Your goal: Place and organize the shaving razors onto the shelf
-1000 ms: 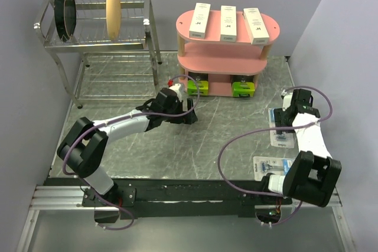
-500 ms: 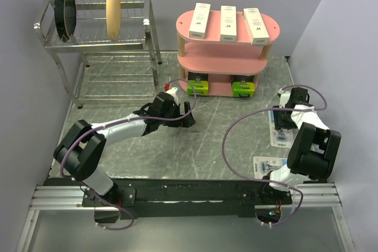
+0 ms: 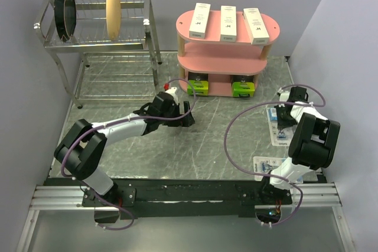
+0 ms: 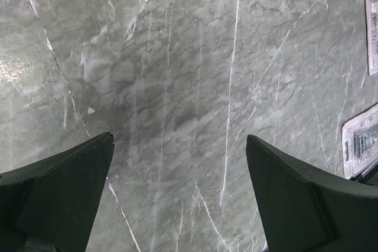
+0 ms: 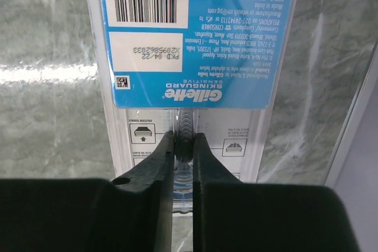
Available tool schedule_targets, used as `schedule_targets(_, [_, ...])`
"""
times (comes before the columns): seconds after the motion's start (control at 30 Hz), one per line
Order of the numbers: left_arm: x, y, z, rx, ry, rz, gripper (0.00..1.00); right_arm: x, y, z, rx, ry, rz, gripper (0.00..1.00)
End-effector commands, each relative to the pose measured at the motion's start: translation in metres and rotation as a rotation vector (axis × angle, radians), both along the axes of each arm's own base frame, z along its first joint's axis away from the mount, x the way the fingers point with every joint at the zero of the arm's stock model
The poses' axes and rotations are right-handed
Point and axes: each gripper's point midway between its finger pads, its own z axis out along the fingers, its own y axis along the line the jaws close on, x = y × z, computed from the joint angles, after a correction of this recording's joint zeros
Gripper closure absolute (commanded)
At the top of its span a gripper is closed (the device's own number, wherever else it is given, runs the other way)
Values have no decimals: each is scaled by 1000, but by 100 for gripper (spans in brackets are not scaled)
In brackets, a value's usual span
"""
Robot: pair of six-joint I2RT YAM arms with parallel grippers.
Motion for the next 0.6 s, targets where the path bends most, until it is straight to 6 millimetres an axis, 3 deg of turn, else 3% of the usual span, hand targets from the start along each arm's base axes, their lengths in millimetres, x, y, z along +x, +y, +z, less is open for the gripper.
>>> schedule_targets(0.0, [9,-4,17,-17,-57,-11,1,10,13,52,50,-143,-9,94])
schedule_targets(0.03, [9,-4,17,-17,-57,-12,1,11,19,79,56,-220,-3,95])
schedule_targets(0.1, [10,-7,17,-21,-54,-20,0,6,42,101,144,-265,4,97])
schedule_targets(0.13, [10,-8,15,-18,-50,-21,1,6,49,126,150,-330,13,97])
schedule_targets(0.33, [16,-22,15,-20,-40,-36,1,-9,131,186,295,-443,150,99])
schedule_targets(0.4, [18,-26,19,-28,-43,-37,0,-3,156,201,352,-484,166,99])
schedule_targets(0.5, [16,-33,24,-34,-57,-60,0,15,175,226,404,-541,133,100])
schedule_targets(0.57, [13,-39,25,-41,-63,-81,0,35,176,243,427,-597,98,100])
